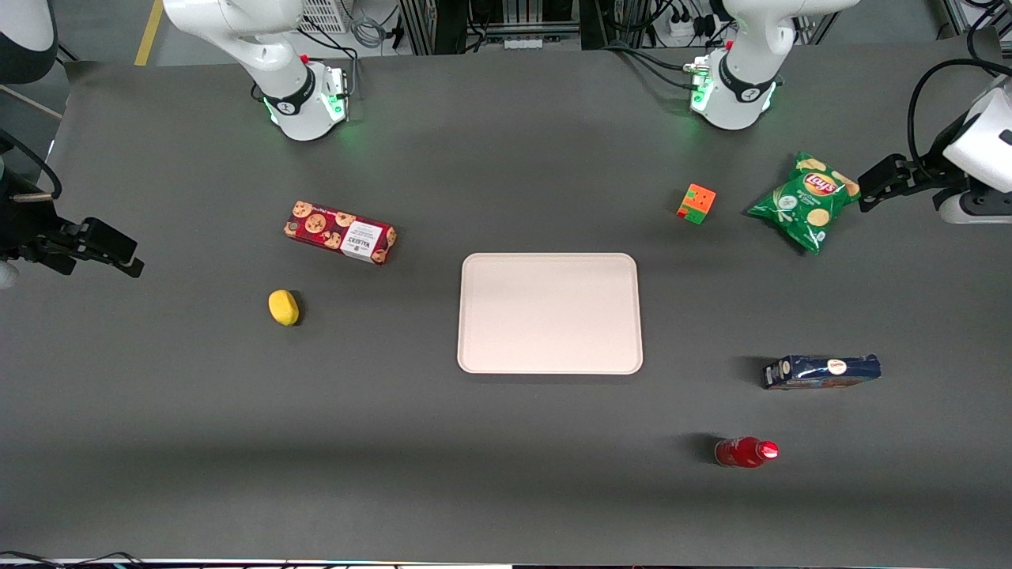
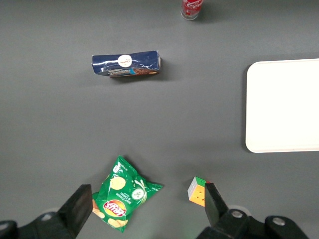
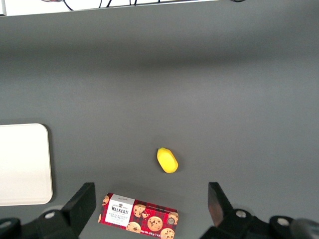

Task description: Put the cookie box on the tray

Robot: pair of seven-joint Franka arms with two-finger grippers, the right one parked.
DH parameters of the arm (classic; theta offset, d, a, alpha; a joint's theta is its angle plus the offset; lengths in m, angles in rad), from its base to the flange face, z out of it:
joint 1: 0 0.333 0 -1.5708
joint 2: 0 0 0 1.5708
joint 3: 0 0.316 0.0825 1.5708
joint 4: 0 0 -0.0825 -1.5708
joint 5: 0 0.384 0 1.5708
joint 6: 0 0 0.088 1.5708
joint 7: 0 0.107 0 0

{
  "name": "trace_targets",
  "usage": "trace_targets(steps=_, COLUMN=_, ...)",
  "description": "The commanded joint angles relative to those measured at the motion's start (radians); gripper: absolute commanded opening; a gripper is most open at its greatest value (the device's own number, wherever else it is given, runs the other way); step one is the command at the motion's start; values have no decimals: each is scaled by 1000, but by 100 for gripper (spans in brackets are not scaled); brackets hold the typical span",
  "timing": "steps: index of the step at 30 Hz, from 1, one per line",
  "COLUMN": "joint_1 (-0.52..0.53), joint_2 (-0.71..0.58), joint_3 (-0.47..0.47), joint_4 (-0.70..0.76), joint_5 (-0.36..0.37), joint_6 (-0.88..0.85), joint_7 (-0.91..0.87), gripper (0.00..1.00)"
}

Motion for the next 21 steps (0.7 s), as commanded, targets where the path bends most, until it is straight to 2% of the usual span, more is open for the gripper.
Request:
trace_targets(steps=1, joint_1=-1, joint_2=14, joint_3=8, joint_4=29, joint_5=-7, joint_6=-15, joint_7=-3, gripper=100)
trace_targets(steps=21, joint_1=-1, joint_2=54, joint_3=34, joint_4=31, joint_5=-7, joint_6=-4, joint_7=-3, gripper=100)
